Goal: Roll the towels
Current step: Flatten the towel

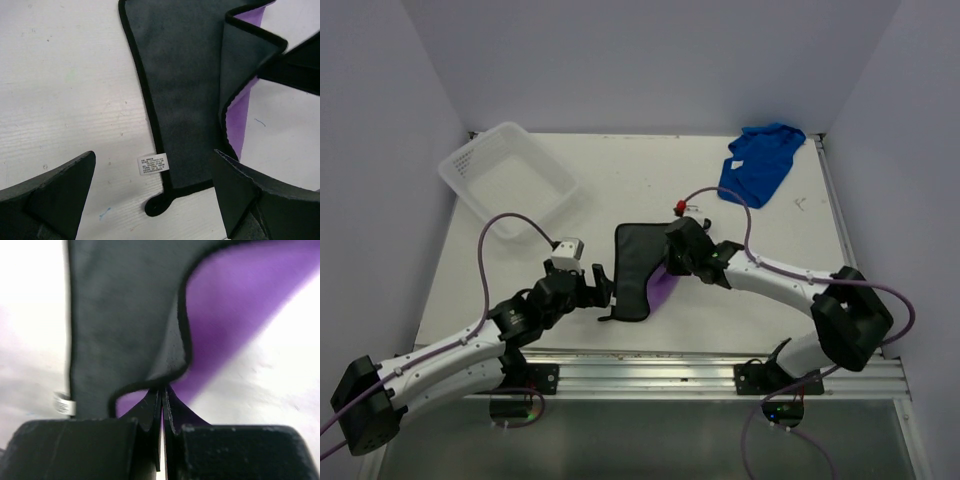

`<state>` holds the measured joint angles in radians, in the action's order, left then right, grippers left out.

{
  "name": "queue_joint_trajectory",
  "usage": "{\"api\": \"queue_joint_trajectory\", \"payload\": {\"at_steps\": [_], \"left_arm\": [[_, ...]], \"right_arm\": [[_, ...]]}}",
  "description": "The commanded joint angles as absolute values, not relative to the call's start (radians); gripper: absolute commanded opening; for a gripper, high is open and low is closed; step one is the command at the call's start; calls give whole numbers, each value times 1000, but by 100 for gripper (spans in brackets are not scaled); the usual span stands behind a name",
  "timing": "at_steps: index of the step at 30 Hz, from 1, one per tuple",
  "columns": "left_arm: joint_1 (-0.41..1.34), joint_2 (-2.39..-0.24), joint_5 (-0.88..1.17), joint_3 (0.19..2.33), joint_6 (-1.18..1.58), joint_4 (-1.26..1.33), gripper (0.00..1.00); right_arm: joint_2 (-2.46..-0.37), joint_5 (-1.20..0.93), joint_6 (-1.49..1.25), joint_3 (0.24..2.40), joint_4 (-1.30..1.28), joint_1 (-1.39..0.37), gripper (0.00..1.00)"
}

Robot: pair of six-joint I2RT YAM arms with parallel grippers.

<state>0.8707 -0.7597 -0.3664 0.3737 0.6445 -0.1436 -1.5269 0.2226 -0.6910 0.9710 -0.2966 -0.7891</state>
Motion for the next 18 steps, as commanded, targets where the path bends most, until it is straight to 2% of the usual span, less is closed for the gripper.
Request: {"api": "queue_joint_trajectory", "payload": {"at_steps": [1,8,18], "left_arm": [[865,-773,-362,367,670,-95,100],[864,-821,-373,373,653,-78,100],[864,-929,-354,394,647,-17,100]], "right_arm": [[-1395,324,-796,767,-134,-782,0],[-1087,408,-845,523,-231,-782,0],[-893,477,-928,453,-461,-781,0]]}}
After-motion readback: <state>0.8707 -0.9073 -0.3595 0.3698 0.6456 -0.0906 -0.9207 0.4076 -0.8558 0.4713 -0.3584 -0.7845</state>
